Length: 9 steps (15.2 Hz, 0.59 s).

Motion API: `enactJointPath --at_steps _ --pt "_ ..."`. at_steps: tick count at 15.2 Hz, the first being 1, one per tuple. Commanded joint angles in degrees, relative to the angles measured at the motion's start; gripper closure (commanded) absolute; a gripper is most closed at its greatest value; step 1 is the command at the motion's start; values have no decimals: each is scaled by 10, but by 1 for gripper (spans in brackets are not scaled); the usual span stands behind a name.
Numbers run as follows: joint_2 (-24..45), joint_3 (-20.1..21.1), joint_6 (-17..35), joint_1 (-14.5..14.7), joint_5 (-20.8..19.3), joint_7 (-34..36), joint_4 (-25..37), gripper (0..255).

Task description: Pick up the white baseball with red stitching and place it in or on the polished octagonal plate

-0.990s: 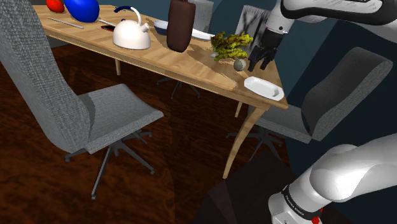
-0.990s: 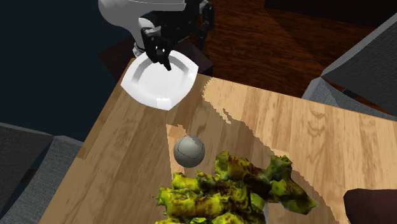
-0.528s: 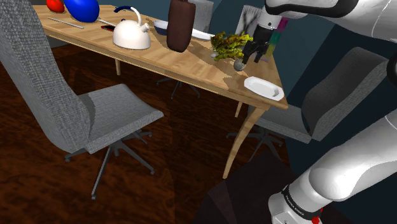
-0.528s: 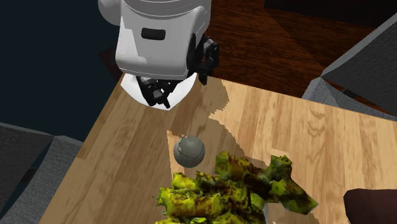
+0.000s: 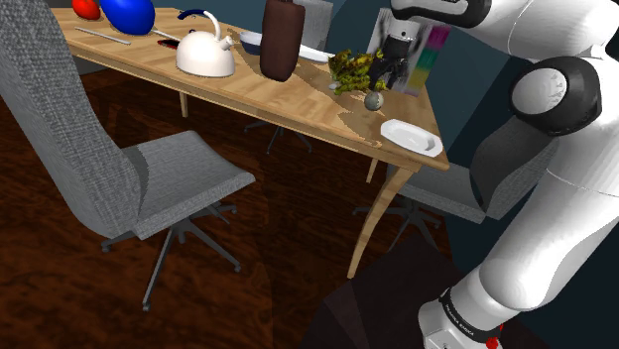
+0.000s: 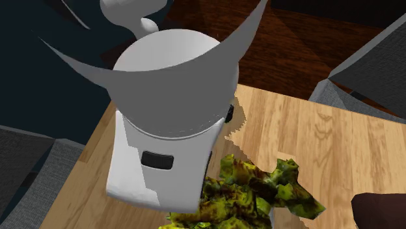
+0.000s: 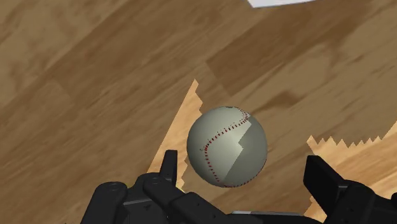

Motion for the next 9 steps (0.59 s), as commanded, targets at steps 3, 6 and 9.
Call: enactJointPath --at_steps 3,6,9 --pt "51 -3 -1 -10 8 -9 52 0" --pt "45 -3 25 -9 6 -9 20 0" --pt "42 -3 47 -8 6 -9 -5 0"
